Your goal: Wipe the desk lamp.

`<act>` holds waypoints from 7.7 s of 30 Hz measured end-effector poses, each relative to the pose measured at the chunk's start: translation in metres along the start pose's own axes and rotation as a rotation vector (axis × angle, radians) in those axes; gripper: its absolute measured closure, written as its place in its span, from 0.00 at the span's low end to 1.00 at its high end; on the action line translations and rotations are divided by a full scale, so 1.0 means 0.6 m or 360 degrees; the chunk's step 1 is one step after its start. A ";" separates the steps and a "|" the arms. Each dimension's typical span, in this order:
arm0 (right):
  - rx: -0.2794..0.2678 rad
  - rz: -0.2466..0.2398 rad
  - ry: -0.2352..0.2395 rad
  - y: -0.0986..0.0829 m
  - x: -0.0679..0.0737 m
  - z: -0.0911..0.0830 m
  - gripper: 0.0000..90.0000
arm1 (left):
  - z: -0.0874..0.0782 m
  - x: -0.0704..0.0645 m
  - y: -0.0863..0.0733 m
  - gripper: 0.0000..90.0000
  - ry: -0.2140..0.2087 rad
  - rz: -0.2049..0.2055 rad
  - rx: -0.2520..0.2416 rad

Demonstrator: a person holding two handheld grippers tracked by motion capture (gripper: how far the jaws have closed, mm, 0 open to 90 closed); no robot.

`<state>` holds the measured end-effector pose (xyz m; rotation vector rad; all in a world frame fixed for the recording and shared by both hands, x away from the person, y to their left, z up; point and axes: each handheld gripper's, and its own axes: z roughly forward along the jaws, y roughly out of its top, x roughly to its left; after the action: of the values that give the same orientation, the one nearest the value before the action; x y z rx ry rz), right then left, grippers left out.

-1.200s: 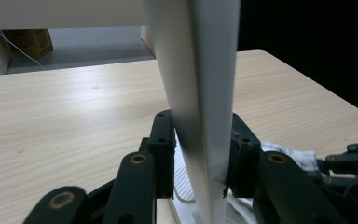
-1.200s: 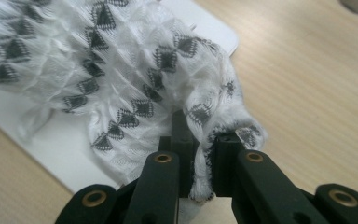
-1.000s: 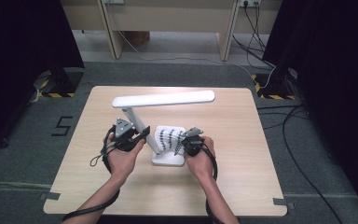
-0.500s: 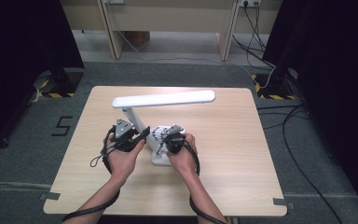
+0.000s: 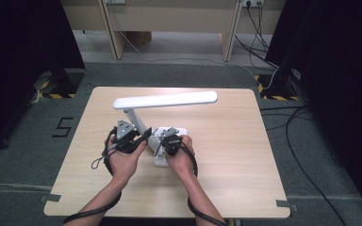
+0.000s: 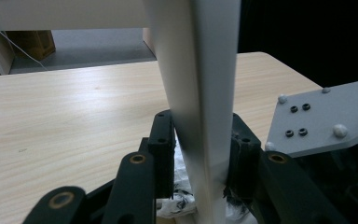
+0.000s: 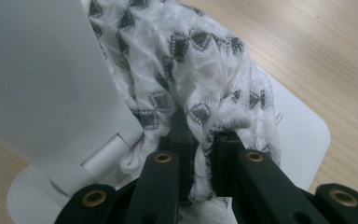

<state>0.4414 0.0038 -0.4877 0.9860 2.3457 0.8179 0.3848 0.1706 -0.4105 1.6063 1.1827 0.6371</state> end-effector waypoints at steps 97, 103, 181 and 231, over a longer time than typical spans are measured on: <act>-0.0046 0.0037 -0.0139 0.029 -0.032 0.044 0.92 | -0.007 -0.006 -0.007 0.77 0.0034 -0.0002 -0.0024; -0.0047 0.0049 -0.0171 0.015 -0.046 0.040 0.92 | -0.007 -0.008 -0.007 0.78 0.0043 -0.0001 -0.0028; 0.0018 0.0461 -0.0674 -0.126 -0.223 -0.075 0.90 | -0.058 0.033 -0.054 0.46 -0.0139 0.0104 0.0101; -0.0054 0.0574 -0.0474 -0.197 -0.225 -0.163 0.51 | -0.032 0.096 -0.048 0.46 -0.0128 0.0171 0.0121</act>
<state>0.4114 -0.1974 -0.4729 1.4339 1.9253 0.7741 0.3795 0.2317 -0.4382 1.7525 1.0786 0.5965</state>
